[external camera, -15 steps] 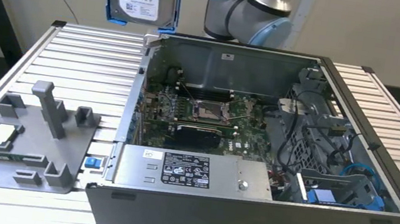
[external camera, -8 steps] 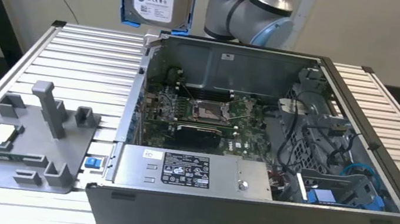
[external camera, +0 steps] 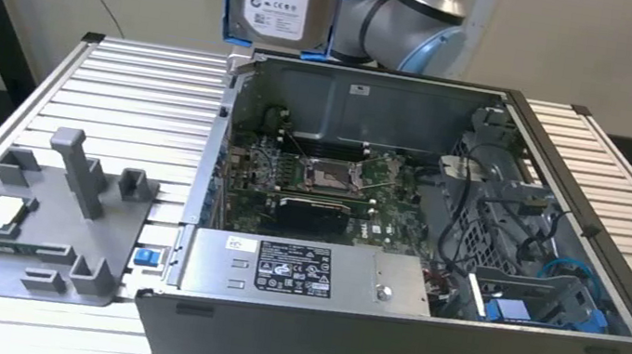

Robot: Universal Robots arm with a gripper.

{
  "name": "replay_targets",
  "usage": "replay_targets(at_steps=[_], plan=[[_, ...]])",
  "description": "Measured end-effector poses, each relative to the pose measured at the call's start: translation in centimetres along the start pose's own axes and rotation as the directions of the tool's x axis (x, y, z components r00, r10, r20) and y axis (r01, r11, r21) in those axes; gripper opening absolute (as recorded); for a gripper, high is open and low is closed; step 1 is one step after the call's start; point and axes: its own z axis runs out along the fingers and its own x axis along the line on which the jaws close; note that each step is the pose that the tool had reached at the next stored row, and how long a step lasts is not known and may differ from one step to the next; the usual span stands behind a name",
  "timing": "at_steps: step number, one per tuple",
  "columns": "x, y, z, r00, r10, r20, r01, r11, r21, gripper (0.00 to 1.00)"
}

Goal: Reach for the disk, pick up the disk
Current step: 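Pick up the disk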

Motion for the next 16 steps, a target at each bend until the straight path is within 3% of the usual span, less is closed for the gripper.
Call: replay_targets(at_steps=[16], plan=[[-0.16,-6.06,1.17,1.0000,0.000,0.0000,0.000,1.0000,-0.0010,0.00]])
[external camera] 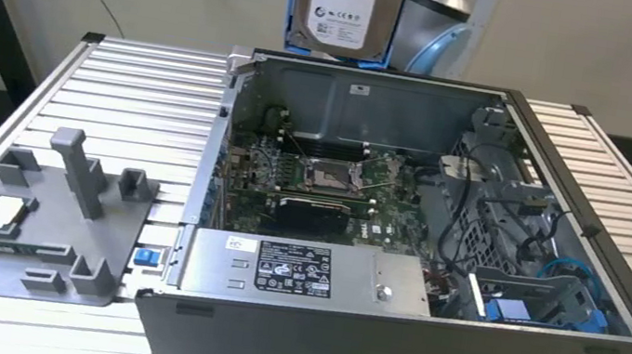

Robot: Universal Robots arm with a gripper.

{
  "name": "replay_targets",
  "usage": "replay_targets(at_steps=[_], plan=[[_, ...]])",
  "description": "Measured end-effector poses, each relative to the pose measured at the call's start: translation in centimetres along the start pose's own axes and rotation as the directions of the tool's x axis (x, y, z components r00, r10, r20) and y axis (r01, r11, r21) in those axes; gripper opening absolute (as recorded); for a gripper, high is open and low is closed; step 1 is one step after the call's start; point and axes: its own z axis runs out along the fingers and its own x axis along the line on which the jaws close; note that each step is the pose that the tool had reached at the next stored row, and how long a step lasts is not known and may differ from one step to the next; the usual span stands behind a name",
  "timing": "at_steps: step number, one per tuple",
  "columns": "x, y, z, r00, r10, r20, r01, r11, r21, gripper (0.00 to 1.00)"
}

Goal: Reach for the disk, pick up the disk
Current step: 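Pick up the disk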

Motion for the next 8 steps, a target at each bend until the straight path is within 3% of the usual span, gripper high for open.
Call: replay_targets(at_steps=[3,4,8], plan=[[-0.03,-1.05,0.20,1.0000,0.000,0.0000,0.000,1.0000,-0.0001,0.00],[-0.05,-2.00,0.38,1.0000,0.000,0.0000,0.000,1.0000,-0.0004,0.00],[-0.09,-3.22,0.62,1.0000,0.000,-0.0001,0.000,1.0000,-0.0005,0.00]])
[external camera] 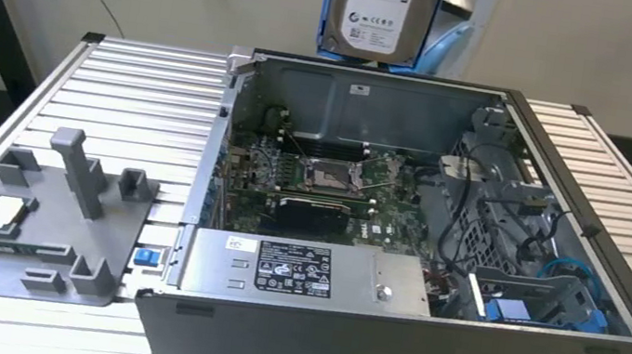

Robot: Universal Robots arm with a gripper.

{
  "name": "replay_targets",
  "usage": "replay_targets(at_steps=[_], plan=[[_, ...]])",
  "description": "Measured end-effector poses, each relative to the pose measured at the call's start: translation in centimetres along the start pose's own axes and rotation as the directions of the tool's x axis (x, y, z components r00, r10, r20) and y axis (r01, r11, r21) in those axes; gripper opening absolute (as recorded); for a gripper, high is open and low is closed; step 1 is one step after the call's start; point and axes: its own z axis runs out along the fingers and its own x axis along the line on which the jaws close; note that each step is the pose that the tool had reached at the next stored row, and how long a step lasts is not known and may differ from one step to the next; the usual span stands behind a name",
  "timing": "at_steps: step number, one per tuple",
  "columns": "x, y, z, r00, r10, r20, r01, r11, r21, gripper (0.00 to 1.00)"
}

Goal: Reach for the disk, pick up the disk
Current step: 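Pick up the disk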

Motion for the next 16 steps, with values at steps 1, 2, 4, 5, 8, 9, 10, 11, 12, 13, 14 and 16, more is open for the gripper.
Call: replay_targets(at_steps=[1,2,4,5,8,9,10,11,12,13,14,16], plan=[[-0.01,-0.33,0.07,1.0000,0.000,0.0001,0.000,1.0000,0.0000,0.00],[-0.02,-0.65,0.13,1.0000,0.000,0.0001,0.000,1.0000,0.0000,0.00],[-0.03,-1.29,0.25,1.0000,0.000,0.0001,0.000,1.0000,-0.0001,0.00],[-0.04,-1.63,0.31,1.0000,0.000,0.0000,0.000,1.0000,-0.0002,0.00],[-0.07,-2.58,0.50,1.0000,0.000,0.0000,0.000,1.0000,-0.0002,0.00],[-0.08,-2.86,0.55,1.0000,0.000,0.0000,0.000,1.0000,-0.0003,0.00],[-0.08,-3.17,0.61,1.0000,0.000,0.0001,0.000,1.0000,-0.0003,0.00],[-0.09,-3.47,0.67,1.0000,0.000,0.0001,0.000,1.0000,-0.0003,0.00],[-0.10,-3.78,0.72,1.0000,0.000,0.0000,0.000,1.0000,-0.0004,0.00],[-0.11,-4.07,0.78,1.0000,0.000,0.0001,0.000,1.0000,-0.0005,0.00],[-0.12,-4.36,0.84,1.0000,-0.001,0.0002,0.001,1.0000,-0.0006,0.00],[-0.13,-4.92,0.95,1.0000,-0.004,0.0009,0.004,1.0000,-0.0008,0.00]])
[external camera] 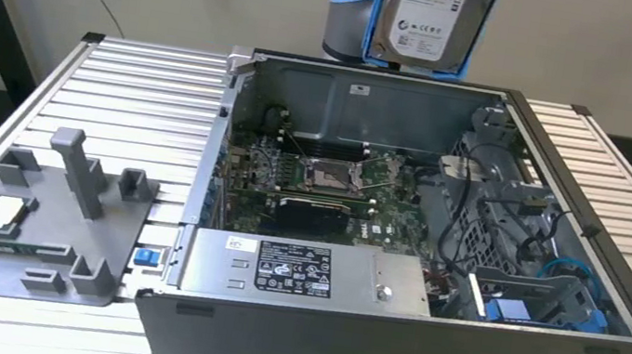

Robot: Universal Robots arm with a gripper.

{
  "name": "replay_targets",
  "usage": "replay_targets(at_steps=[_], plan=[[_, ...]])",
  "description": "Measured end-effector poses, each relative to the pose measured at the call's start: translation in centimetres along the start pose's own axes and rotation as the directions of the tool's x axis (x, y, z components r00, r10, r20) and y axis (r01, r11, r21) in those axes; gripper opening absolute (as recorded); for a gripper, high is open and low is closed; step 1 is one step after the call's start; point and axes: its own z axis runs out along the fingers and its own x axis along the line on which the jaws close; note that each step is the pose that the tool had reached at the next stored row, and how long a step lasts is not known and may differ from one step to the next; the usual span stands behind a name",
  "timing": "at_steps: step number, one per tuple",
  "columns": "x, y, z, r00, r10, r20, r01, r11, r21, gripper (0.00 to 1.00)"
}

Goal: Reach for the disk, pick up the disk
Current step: 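Pick up the disk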

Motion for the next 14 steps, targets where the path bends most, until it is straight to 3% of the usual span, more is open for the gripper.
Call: replay_targets(at_steps=[14], plan=[[-0.07,-3.38,0.64,1.0000,-0.009,0.0015,0.009,1.0000,-0.0008,0.00]])
